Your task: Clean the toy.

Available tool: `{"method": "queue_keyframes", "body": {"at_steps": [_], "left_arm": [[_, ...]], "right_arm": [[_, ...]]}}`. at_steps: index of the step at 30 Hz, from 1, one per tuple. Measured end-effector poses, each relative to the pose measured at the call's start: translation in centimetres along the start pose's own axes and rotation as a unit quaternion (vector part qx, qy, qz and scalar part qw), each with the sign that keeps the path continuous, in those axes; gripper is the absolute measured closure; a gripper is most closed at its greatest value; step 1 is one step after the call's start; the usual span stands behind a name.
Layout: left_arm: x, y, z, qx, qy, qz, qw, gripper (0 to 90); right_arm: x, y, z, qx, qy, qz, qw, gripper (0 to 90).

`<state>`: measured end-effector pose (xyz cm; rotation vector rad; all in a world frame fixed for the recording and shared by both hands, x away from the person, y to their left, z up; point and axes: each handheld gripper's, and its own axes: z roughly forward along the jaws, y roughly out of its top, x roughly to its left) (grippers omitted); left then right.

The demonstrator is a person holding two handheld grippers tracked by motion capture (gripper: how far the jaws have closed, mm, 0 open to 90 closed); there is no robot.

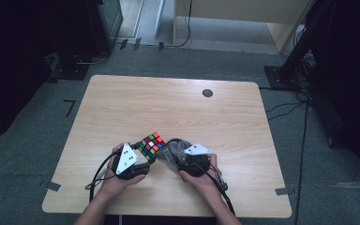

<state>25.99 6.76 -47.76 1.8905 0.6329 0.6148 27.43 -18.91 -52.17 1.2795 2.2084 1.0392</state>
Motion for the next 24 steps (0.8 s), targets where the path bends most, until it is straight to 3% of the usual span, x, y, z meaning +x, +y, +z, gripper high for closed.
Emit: {"method": "queue_keyframes", "body": {"at_steps": [5, 8, 10, 13, 16, 19, 20, 21, 23, 24], "left_arm": [[0.2, 0.0, -0.1, -0.005, -0.007, -0.018, 0.9998, 33.8], [0.2, 0.1, -0.1, -0.007, -0.016, -0.018, 0.9997, 33.8], [0.1, 0.1, -0.1, -0.008, -0.024, -0.014, 0.9996, 33.8], [-0.1, 0.0, 0.0, -0.005, -0.033, -0.014, 0.9994, 33.8], [-0.6, 0.0, 0.3, 0.006, -0.042, -0.002, 0.9991, 33.8], [-1.4, 0.0, 0.6, 0.018, -0.052, 0.02, 0.9983, 33.8], [-1.7, 0.1, 0.7, 0.018, -0.056, 0.022, 0.998, 33.8], [-1.9, 0.1, 0.8, 0.02, -0.06, 0.026, 0.9977, 33.8], [-2.3, 0.2, 0.9, 0.023, -0.066, 0.031, 0.9971, 33.8], [-2.4, 0.2, 1.0, 0.027, -0.068, 0.033, 0.9968, 33.8]], "right_arm": [[-0.3, -0.1, -0.5, -0.001, 0.005, 0.002, 1.0, 67.5], [-0.8, -0.2, -0.8, -0.002, 0.019, 0.032, 0.9993, 73.5], [-1.2, -0.2, -1.1, -0.016, 0.031, 0.054, 0.9979, 74.6], [-1.7, 0.3, -2.4, -0.068, 0.062, 0.081, 0.9925, 74.8], [-1.6, 1.3, -4.5, -0.134, 0.086, 0.086, 0.9835, 74.7], [-0.9, 2.5, -6.7, -0.185, 0.115, 0.076, 0.9731, 74.6], [-0.4, 2.9, -7.5, -0.2, 0.13, 0.065, 0.969, 74.5], [0.2, 3.3, -8.0, -0.209, 0.138, 0.051, 0.9669, 74.5], [1.5, 3.8, -8.6, -0.214, 0.148, 0.016, 0.9654, 74.3], [2.2, 4.0, -8.7, -0.207, 0.147, -0.004, 0.9672, 74.1]]}}
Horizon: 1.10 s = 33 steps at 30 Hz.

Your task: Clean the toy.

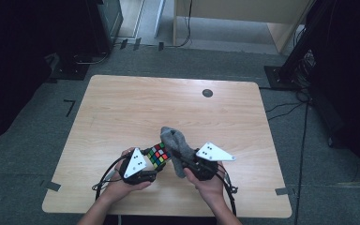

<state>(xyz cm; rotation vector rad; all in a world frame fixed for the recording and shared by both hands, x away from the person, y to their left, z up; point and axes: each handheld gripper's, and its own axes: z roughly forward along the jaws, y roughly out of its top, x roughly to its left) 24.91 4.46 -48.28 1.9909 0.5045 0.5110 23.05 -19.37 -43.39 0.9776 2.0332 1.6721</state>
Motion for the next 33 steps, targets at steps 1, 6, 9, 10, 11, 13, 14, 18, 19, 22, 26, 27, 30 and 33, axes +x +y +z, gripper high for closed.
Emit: {"method": "queue_keyframes", "body": {"at_steps": [1, 6, 9, 10, 11, 13, 14, 18, 19, 22, 26, 27, 30, 33], "left_arm": [[-0.2, 0.0, 0.1, 0.003, -0.001, -0.001, 1.0, 33.8], [-1.0, 0.1, 0.9, 0.053, 0.025, 0.032, 0.9978, 33.8], [-1.1, 0.2, 1.0, 0.064, 0.028, 0.033, 0.997, 33.8], [-1.1, 0.3, 1.0, 0.064, 0.029, 0.034, 0.9969, 33.8], [-1.1, 0.3, 1.0, 0.062, 0.028, 0.033, 0.9971, 33.8], [-1.0, 0.3, 0.7, 0.053, 0.026, 0.033, 0.9977, 33.8], [-1.0, 0.4, 0.6, 0.043, 0.024, 0.032, 0.9983, 33.8], [-0.8, 0.5, 0.0, 0.014, 0.014, 0.029, 0.9994, 33.5], [-0.8, 0.5, -0.1, 0.01, 0.014, 0.031, 0.9994, 33.5], [-0.8, 0.5, -0.3, 0.001, 0.012, 0.033, 0.9994, 33.4], [-0.6, 0.5, -0.3, -0.001, 0.01, 0.032, 0.9994, 33.3], [-0.6, 0.5, -0.3, -0.002, 0.01, 0.03, 0.9995, 33.3], [-0.8, 0.4, 0.0, 0.01, 0.022, 0.04, 0.9989, 33.4], [-1.1, 0.4, 0.0, 0.012, 0.021, 0.049, 0.9985, 33.5]], "right_arm": [[0.5, 0.1, 0.2, 0.011, -0.004, -0.015, 0.9998, 73.9], [3.1, -0.8, 1.7, 0.065, -0.053, -0.12, 0.9893, 73.0], [3.8, -1.2, 2.0, 0.069, -0.06, -0.146, 0.985, 73.0], [3.9, -1.2, 2.0, 0.069, -0.06, -0.151, 0.9843, 73.1], [3.9, -1.2, 2.0, 0.07, -0.06, -0.152, 0.9841, 73.1], [3.5, -1.0, 1.9, 0.066, -0.051, -0.135, 0.9873, 73.2], [3.0, -0.9, 1.8, 0.061, -0.043, -0.115, 0.9905, 73.3], [0.6, -0.8, 1.3, 0.047, -0.017, -0.031, 0.9983, 73.1], [0.3, -0.9, 1.3, 0.051, -0.018, -0.028, 0.9981, 73.1], [-0.5, -1.1, 1.4, 0.06, -0.002, -0.001, 0.9982, 72.9], [-1.3, -1.3, 1.4, 0.062, 0.015, 0.036, 0.9974, 72.6], [-1.2, -1.3, 1.3, 0.06, 0.007, 0.028, 0.9978, 72.6], [0.3, -0.6, 0.6, 0.017, -0.002, -0.011, 0.9998, 72.6], [2.1, 0.0, 0.9, 0.02, 0.046, -0.044, 0.9978, 72.1]]}}
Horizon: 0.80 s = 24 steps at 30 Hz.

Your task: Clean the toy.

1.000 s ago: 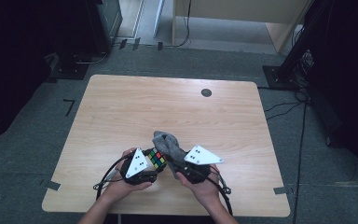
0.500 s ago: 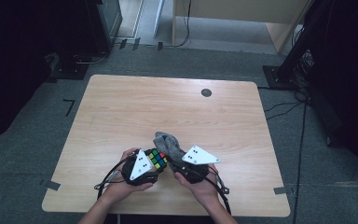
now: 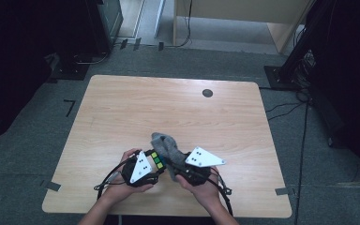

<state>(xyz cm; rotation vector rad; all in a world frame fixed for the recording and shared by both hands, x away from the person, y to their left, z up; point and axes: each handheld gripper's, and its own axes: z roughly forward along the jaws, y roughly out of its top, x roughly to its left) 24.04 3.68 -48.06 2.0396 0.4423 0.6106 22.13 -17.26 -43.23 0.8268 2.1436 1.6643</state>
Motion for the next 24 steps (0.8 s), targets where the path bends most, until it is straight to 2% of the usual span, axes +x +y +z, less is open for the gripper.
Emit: {"method": "queue_keyframes", "body": {"at_steps": [1, 3, 5, 7, 10, 11, 13, 14, 16, 18, 19, 20, 21, 22, 23, 24], "left_arm": [[-0.1, 0.1, -0.1, -0.009, -0.001, 0.002, 1.0, 33.5], [-0.3, 0.4, -0.3, -0.014, 0.001, 0.013, 0.9998, 33.5], [-0.4, 0.3, -0.3, -0.007, 0.01, 0.028, 0.9995, 33.6], [-0.3, 0.3, -0.4, -0.01, 0.009, 0.027, 0.9995, 33.6], [0.0, 0.3, -0.6, -0.017, 0.012, 0.019, 0.9996, 33.7], [0.1, 0.3, -0.6, -0.019, 0.011, 0.016, 0.9996, 33.7], [0.1, 0.3, -0.6, -0.021, 0.013, 0.015, 0.9996, 33.7], [0.1, 0.3, -0.6, -0.02, 0.014, 0.015, 0.9996, 33.7], [0.0, 0.3, -0.5, -0.019, 0.013, 0.015, 0.9996, 33.7], [-0.1, 0.3, -0.6, -0.02, 0.014, 0.019, 0.9995, 33.7], [-0.1, 0.4, -0.7, -0.024, 0.012, 0.021, 0.9994, 33.7], [-0.1, 0.5, -0.8, -0.028, 0.01, 0.019, 0.9994, 33.7], [-0.1, 0.5, -0.8, -0.028, 0.011, 0.021, 0.9993, 33.7], [-0.1, 0.5, -0.8, -0.028, 0.012, 0.022, 0.9993, 33.7], [-0.1, 0.4, -0.8, -0.026, 0.013, 0.023, 0.9993, 33.7], [0.0, 0.4, -0.8, -0.025, 0.013, 0.022, 0.9994, 33.7]], "right_arm": [[0.4, 0.0, 0.5, 0.022, 0.014, -0.005, 0.9997, 71.9], [0.7, -0.7, 1.4, 0.051, 0.017, -0.004, 0.9985, 71.9], [0.3, -1.1, 1.5, 0.043, 0.022, 0.016, 0.9987, 72.3], [-0.4, -0.9, 1.1, 0.041, 0.004, 0.03, 0.9987, 72.4], [-1.8, -0.6, 0.1, 0.028, -0.058, 0.04, 0.9971, 72.1], [-2.3, -0.6, -0.3, 0.028, -0.077, 0.05, 0.9953, 72.1], [-2.7, -0.5, -0.7, 0.023, -0.089, 0.061, 0.9939, 72.0], [-2.6, -0.4, -0.9, 0.014, -0.079, 0.063, 0.9948, 71.8], [-1.9, -0.2, -0.7, 0.003, -0.041, 0.054, 0.9977, 71.5], [-0.5, 0.0, 0.1, 0.017, 0.014, 0.03, 0.9993, 70.9], [-0.1, 0.0, 0.5, 0.027, 0.023, 0.02, 0.9991, 70.8], [0.5, -0.1, 0.9, 0.044, 0.019, 0.004, 0.9988, 70.9], [0.5, -0.2, 1.1, 0.049, 0.014, -0.001, 0.9987, 71.1], [0.2, -0.3, 1.0, 0.046, 0.017, 0.01, 0.9987, 71.3], [-0.4, -0.4, 0.8, 0.041, 0.015, 0.031, 0.9985, 71.7], [-1.0, -0.3, 0.5, 0.037, 0.003, 0.045, 0.9983, 71.9]]}}
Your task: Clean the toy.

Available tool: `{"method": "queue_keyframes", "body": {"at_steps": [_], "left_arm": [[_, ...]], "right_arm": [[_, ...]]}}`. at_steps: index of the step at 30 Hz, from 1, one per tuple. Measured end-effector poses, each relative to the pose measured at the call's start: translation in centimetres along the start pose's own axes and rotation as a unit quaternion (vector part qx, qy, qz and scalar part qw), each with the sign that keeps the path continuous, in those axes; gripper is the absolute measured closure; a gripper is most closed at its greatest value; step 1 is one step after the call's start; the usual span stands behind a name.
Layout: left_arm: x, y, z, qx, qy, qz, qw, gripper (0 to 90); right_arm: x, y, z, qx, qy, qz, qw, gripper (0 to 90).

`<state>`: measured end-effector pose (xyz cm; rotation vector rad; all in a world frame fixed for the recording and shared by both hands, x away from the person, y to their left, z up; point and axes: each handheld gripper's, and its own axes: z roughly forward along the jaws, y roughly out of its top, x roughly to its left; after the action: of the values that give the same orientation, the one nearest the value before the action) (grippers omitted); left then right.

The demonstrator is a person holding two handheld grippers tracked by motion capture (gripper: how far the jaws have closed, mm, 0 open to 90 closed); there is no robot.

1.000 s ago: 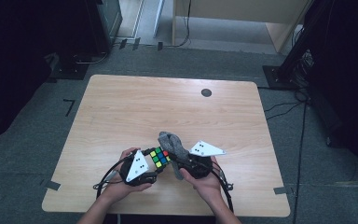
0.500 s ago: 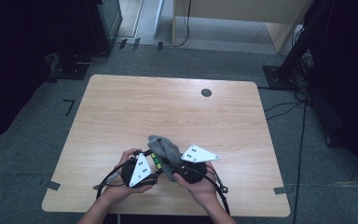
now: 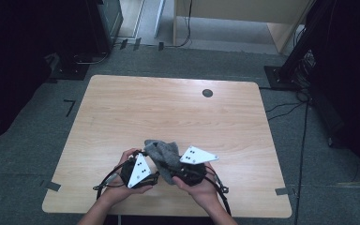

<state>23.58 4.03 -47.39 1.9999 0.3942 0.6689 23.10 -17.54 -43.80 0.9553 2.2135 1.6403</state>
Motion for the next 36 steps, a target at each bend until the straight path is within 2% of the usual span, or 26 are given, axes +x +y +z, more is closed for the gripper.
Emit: {"method": "queue_keyframes", "body": {"at_steps": [1, 3, 5, 6, 9, 12, 14, 16, 18, 20, 23, 25, 27, 28, 32, 34, 35, 36], "left_arm": [[0.1, -0.1, 0.0, -0.002, -0.001, -0.003, 1.0, 33.7], [0.4, -0.1, -0.2, -0.01, -0.005, -0.01, 0.9999, 33.7], [0.9, -0.1, -0.6, -0.026, -0.012, -0.024, 0.9993, 33.7], [1.1, -0.2, -0.8, -0.036, -0.019, -0.033, 0.9986, 33.7], [1.6, -0.3, -1.2, -0.065, -0.041, -0.059, 0.9953, 33.7], [2.2, -0.3, -1.6, -0.089, -0.056, -0.089, 0.9905, 33.7], [2.6, -0.4, -1.9, -0.099, -0.062, -0.108, 0.9872, 33.7], [3.1, -0.6, -2.1, -0.103, -0.06, -0.121, 0.9854, 33.7], [3.5, -0.7, -2.3, -0.112, -0.062, -0.136, 0.9824, 33.7], [3.9, -0.7, -2.5, -0.119, -0.067, -0.146, 0.9797, 33.7], [4.1, -0.8, -2.5, -0.115, -0.071, -0.15, 0.9794, 33.7], [4.1, -0.9, -2.3, -0.107, -0.074, -0.149, 0.9803, 33.7], [4.0, -0.8, -2.2, -0.107, -0.08, -0.147, 0.9801, 33.7], [3.9, -0.8, -2.2, -0.108, -0.083, -0.148, 0.9797, 33.7], [3.9, -0.6, -2.4, -0.115, -0.09, -0.152, 0.9776, 33.7], [4.2, -0.8, -2.5, -0.117, -0.087, -0.16, 0.9762, 33.7], [4.4, -0.8, -2.6, -0.118, -0.086, -0.164, 0.9756, 33.6], [4.6, -0.9, -2.7, -0.123, -0.086, -0.171, 0.9737, 33.7]], "right_arm": [[-0.5, 0.0, -0.3, -0.005, -0.013, 0.006, 0.9999, 72.1], [-1.8, 0.2, -1.2, -0.019, -0.046, 0.032, 0.9982, 71.8], [-2.9, 0.2, -2.0, -0.035, -0.063, 0.058, 0.9957, 71.7], [-3.4, 0.1, -2.3, -0.046, -0.055, 0.074, 0.9946, 71.7], [-3.9, 0.0, -2.5, -0.073, -0.007, 0.104, 0.9918, 71.6], [-3.6, -0.2, -2.0, -0.074, 0.029, 0.109, 0.9909, 71.9], [-3.5, -0.6, -1.4, -0.066, 0.034, 0.108, 0.9914, 72.3], [-3.8, -0.9, -1.1, -0.052, 0.027, 0.12, 0.9911, 72.3], [-4.1, -1.2, -0.7, -0.021, 0.008, 0.12, 0.9925, 72.3], [-4.3, -1.4, -0.7, -0.019, 0.003, 0.126, 0.9918, 72.2], [-4.1, -1.0, -1.3, -0.048, 0.009, 0.122, 0.9913, 72.0], [-3.6, -0.5, -1.9, -0.077, 0.022, 0.113, 0.9904, 71.9], [-3.1, 0.0, -2.3, -0.102, 0.042, 0.101, 0.9887, 71.6], [-2.9, 0.1, -2.3, -0.106, 0.051, 0.098, 0.9882, 71.5], [-2.9, -0.3, -1.6, -0.09, 0.071, 0.102, 0.9881, 70.7], [-3.4, -0.7, -1.1, -0.077, 0.081, 0.121, 0.9864, 70.1], [-3.7, -0.9, -0.9, -0.062, 0.074, 0.123, 0.9877, 70.1], [-3.8, -1.0, -0.8, -0.051, 0.064, 0.121, 0.9893, 70.2]]}}
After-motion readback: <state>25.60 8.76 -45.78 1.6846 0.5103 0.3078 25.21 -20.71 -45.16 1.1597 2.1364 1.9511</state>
